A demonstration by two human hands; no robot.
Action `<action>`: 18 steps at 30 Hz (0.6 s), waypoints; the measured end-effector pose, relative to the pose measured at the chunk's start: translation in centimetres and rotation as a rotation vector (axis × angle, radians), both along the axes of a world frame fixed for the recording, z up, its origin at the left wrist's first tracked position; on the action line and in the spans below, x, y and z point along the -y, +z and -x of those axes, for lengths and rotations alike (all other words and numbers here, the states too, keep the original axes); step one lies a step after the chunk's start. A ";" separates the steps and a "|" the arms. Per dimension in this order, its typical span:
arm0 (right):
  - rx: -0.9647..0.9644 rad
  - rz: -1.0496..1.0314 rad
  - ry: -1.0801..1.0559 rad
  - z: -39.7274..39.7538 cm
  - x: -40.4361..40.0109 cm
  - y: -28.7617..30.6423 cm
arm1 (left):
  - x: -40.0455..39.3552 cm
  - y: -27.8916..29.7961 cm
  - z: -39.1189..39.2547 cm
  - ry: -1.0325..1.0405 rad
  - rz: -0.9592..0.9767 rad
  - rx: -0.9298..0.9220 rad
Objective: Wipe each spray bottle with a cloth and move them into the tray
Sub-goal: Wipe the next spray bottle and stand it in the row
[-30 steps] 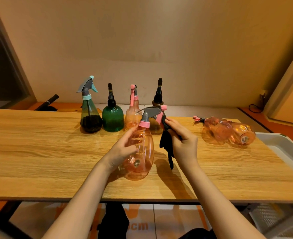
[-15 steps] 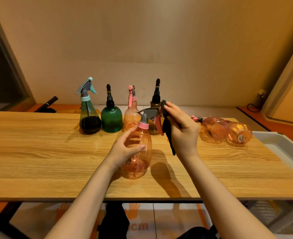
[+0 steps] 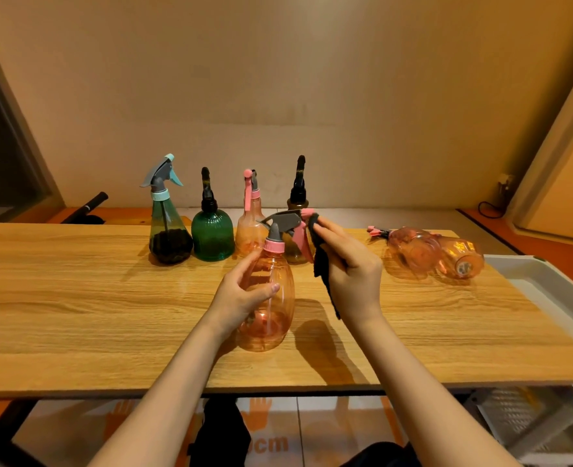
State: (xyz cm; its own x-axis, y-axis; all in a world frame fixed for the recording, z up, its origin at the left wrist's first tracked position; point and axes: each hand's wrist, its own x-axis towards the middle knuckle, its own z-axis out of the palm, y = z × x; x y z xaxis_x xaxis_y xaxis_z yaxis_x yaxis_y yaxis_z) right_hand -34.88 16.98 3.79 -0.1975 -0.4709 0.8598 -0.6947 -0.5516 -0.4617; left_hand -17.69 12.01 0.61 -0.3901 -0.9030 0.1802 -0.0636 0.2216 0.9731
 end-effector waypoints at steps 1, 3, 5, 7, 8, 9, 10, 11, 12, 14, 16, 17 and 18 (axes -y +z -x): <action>-0.027 -0.024 0.009 -0.2 0.1 0.0 | 0.0 -0.2 0.1 0.012 -0.007 -0.013; -0.088 -0.060 0.020 -0.4 0.0 -0.7 | 0.2 -0.5 0.2 0.039 -0.025 -0.033; -0.111 -0.069 0.024 0.0 -0.6 -1.9 | 0.3 -0.8 0.2 0.068 -0.030 -0.040; -0.108 -0.085 0.018 0.9 -1.2 -2.8 | 0.3 -1.0 0.4 0.097 -0.012 -0.034; -0.111 -0.111 0.015 1.4 -1.5 -3.3 | 0.3 -1.1 0.7 0.116 -0.003 -0.028; -0.124 -0.152 0.010 2.0 -1.8 -3.8 | 0.2 -1.1 1.0 0.143 0.008 -0.023; -0.146 -0.207 -0.003 2.6 -2.0 -4.5 | 0.1 -1.3 1.4 0.178 0.022 -0.021; -0.171 -0.274 -0.022 3.2 -2.2 -5.2 | -0.1 -1.4 1.9 0.222 0.042 -0.012; -0.201 -0.348 -0.044 3.9 -2.4 -5.9 | -0.2 -1.6 2.4 0.265 0.067 0.003; -0.266 -0.497 -0.082 4.9 -2.8 -6.6 | -0.4 -1.9 3.4 0.312 0.121 0.057; -0.322 -0.608 -0.094 5.3 -3.0 -6.5 | -0.8 -1.9 4.5 0.327 0.171 0.139; -0.351 -0.638 -0.096 5.4 -3.1 -6.4 | -0.9 -1.9 5.0 0.328 0.209 0.190; -0.375 -0.662 -0.101 5.4 -3.0 -6.3 | -1.0 -2.0 5.3 0.328 0.248 0.248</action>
State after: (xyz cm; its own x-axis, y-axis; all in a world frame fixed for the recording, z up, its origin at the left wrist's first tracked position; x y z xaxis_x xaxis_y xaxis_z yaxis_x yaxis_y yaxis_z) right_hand -40.23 19.98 -2.49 -0.0174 -0.9063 0.4222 -0.9025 -0.1675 -0.3968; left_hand -23.03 13.05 -1.40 -0.1506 -0.9273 0.3428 -0.3926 0.3744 0.8401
